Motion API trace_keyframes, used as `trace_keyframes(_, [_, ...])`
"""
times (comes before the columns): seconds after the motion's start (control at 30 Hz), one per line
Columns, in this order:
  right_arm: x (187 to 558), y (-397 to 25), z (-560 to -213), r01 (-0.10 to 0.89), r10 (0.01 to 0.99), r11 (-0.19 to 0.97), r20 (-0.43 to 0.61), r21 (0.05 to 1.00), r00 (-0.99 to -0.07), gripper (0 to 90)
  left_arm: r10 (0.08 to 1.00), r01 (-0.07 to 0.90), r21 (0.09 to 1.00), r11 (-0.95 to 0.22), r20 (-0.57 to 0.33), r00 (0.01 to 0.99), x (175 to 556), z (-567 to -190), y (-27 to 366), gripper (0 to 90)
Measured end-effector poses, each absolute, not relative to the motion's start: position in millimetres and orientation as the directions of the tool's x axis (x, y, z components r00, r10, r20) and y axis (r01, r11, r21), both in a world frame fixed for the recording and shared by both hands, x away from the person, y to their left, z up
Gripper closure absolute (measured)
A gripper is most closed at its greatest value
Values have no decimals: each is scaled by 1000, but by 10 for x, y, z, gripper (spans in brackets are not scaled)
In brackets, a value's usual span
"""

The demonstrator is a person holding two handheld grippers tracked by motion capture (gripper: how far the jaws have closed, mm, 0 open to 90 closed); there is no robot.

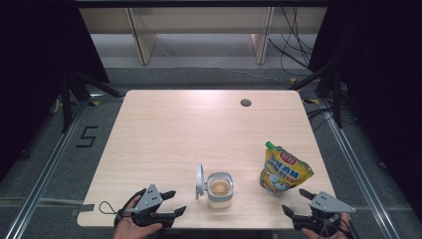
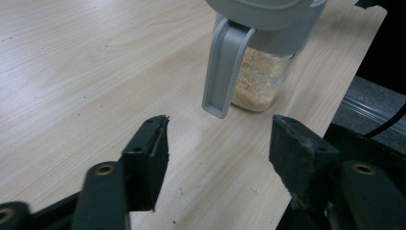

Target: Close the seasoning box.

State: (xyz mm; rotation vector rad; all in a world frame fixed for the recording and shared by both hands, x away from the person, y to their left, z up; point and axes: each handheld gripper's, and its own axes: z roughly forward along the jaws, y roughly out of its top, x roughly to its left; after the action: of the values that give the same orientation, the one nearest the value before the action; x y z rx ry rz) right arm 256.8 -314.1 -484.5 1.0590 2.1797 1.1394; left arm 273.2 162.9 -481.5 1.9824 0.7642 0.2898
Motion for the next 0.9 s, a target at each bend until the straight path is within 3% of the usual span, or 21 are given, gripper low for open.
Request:
trace_keyframes(0.27, [2550, -3153, -4849, 431, 801, 365, -42, 825, -597, 219, 626, 354, 872, -337, -73, 777, 2774, -4682, 1642, 767])
trace_keyframes(0.3, [2522, -3129, -4850, 472, 813, 334, 4, 816, -582, 219, 632, 367, 872, -325, -88, 770, 2769, -4673, 1625, 807])
trace_keyframes(0.4, [2543, -3146, -4855, 440, 802, 355, -26, 825, -597, 220, 621, 341, 875, -343, -61, 781, 2794, -4628, 1589, 878])
trace_keyframes(0.6, [2504, -3124, -4847, 478, 817, 339, -2, 810, -577, 222, 595, 307, 881, -358, -38, 803, 2825, -4501, 1444, 891])
trace_keyframes(0.9, [2540, -3147, -4847, 416, 794, 376, -57, 828, -605, 226, 571, 282, 894, -349, -36, 820, 2874, -4340, 1249, 891])
